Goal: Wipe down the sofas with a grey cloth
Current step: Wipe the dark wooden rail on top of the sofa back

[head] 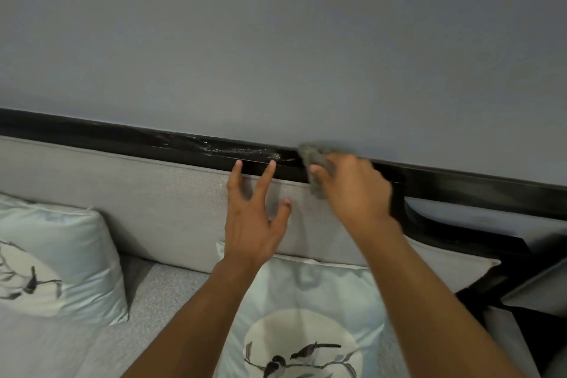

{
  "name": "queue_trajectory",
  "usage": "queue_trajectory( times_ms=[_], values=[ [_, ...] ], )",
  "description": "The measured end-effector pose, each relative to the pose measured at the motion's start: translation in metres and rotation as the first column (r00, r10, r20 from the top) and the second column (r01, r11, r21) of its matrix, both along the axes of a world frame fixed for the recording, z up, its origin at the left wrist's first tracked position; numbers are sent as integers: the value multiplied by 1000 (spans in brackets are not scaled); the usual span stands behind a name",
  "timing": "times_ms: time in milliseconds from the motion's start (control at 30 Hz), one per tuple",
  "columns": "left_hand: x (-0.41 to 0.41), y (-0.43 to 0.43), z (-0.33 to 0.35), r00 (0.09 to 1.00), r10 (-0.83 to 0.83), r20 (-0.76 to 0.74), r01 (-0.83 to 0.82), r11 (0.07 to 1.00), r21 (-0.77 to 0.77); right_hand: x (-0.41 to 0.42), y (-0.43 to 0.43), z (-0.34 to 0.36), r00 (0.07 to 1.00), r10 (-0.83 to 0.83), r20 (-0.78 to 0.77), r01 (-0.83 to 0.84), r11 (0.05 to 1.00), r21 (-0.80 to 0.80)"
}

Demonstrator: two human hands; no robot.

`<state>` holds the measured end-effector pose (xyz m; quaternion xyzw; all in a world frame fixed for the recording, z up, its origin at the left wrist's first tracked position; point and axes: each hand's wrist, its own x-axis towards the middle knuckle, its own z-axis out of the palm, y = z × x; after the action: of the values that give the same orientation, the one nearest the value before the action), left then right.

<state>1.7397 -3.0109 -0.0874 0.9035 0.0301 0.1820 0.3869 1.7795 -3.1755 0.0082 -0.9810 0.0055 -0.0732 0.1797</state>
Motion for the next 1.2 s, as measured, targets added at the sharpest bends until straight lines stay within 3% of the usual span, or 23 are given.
queue_trajectory(
  times_ms=[100,233,433,633,833,900,1067,1200],
  values=[
    [-2,-1,2,998,-15,-61,12,998,-61,-8,-30,2,998,-63,29,61,997,45],
    [-1,-1,0,999,-13,-36,12,998,-54,5,-5,1,995,-95,27,93,994,51],
    [-5,17,-1,996,-78,-50,76,996,-51,12,82,3,997,82,-13,-82,995,51],
    [-18,62,-1,996,-86,-19,84,993,-83,0,59,2,994,-113,11,113,994,15],
    [-19,130,-17,995,70,-69,-67,997,48,19,159,-4,1000,0,-20,0,1000,-30],
    [-12,153,-17,990,98,-96,-92,993,70,23,166,-1,999,-36,-39,36,999,-13],
    [0,185,-15,989,55,-139,-37,991,130,8,144,7,974,-223,-34,223,975,3],
    [-1,190,-17,978,3,-210,21,993,114,14,186,3,970,-238,-56,241,969,61]
  ],
)
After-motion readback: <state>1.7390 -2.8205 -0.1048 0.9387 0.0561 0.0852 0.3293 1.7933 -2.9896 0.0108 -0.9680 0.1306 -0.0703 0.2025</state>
